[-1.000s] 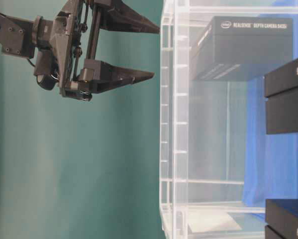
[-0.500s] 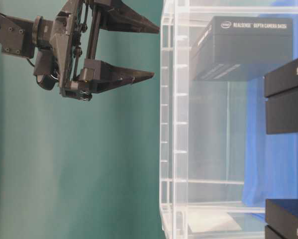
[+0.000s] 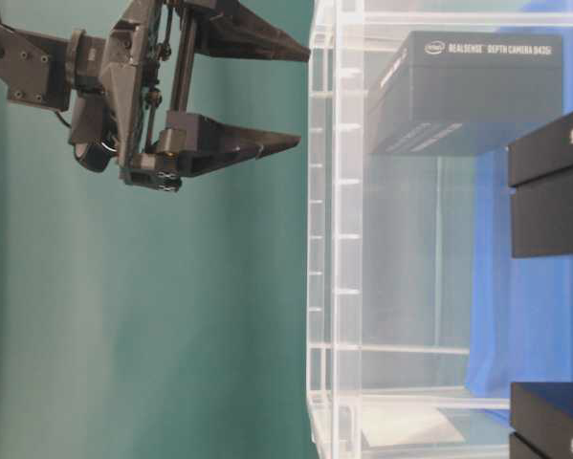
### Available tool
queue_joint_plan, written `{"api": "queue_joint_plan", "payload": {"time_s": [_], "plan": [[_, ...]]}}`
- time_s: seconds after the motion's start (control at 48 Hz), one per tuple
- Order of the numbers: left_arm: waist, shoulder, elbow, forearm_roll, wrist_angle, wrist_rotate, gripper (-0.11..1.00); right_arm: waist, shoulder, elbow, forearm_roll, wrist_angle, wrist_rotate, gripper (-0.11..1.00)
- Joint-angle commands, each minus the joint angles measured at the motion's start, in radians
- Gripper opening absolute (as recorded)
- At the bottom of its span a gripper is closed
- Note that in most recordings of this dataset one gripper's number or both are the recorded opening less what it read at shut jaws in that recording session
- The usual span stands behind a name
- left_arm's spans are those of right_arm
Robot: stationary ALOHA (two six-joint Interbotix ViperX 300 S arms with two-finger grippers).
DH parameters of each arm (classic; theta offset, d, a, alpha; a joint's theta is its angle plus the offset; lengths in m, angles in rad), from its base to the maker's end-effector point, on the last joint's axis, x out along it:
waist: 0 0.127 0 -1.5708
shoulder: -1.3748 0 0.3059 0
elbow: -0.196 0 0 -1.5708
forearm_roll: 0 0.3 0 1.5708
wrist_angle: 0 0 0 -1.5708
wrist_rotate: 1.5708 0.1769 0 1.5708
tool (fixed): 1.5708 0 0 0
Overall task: Take out the box from the case.
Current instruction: 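Move the open right gripper over the right black box in the case, then lower the right gripper and close it on the right box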
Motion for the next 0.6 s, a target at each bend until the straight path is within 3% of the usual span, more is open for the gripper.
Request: {"api": "queue_joint_plan", "payload": {"time_s": [0.0,0.583], "plan": [[0.002,-0.009,-0.018,-0.002,0.000,0.000,0.90,0.003,-0.012,-0.005,-0.003,-0.005,0.002,0.91],[0.002,-0.009,-0.018,-0.002,0.002,0.000,0.90,0.002,0.034,0.075,-0.002,-0.127,0.017,0.91]]}}
